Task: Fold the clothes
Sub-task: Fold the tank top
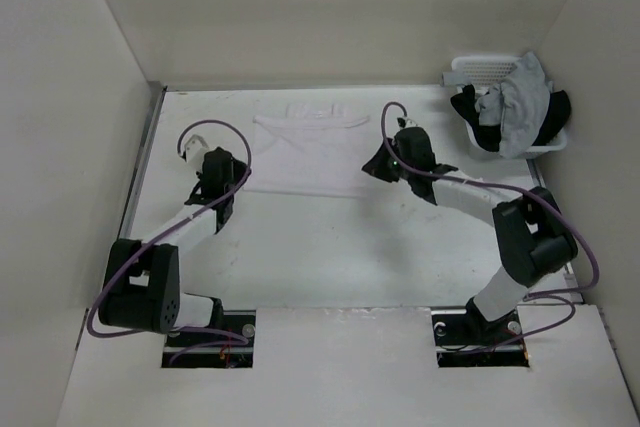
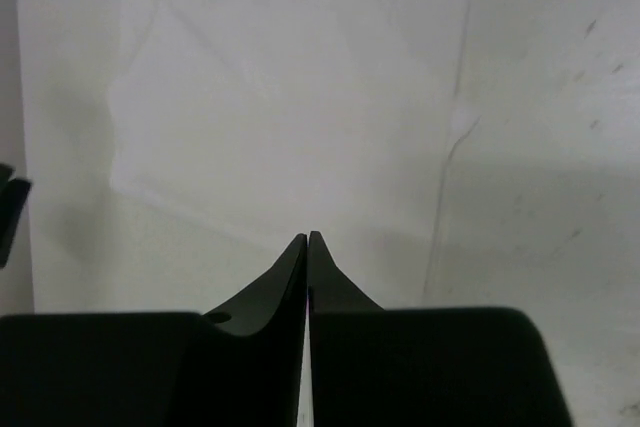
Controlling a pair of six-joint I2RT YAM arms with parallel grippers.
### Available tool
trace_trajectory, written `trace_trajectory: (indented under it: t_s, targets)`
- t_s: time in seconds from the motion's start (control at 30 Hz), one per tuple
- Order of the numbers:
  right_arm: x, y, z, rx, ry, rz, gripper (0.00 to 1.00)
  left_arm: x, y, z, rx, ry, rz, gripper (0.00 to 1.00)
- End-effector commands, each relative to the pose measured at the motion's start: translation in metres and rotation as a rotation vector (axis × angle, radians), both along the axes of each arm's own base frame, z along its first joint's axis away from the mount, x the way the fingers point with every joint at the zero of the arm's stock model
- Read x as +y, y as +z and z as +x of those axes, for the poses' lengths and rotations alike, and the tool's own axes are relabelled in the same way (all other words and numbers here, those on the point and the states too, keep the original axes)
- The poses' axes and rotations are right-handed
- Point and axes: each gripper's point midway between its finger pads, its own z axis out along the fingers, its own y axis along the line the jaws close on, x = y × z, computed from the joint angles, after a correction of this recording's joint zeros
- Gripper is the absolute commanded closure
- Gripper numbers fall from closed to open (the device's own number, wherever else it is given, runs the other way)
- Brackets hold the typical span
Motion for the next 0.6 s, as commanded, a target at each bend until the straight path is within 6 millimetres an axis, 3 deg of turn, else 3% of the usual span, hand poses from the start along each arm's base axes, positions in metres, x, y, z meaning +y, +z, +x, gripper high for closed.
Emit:
trace_trajectory:
  t_s: [0.0, 0.2, 0.57]
  targets:
    - [0.009, 0.016, -0.016, -0.104, 0.006, 0.045, 0.92, -0.004, -0.034, -0.027, 0.072, -0.051, -0.079, 0.64]
    - [0.001, 0.005, -0.044, -0.106, 0.018, 0.055, 0.70, -0.005, -0.064, -0.043, 0.127, -0.089, -0.155, 0.62]
    - [0.000, -0.024, -0.050, -0.053, 0.004, 0.065, 0.59, 0.001, -0.084, -0.029, 0.137, -0.054, -0.235, 0.62]
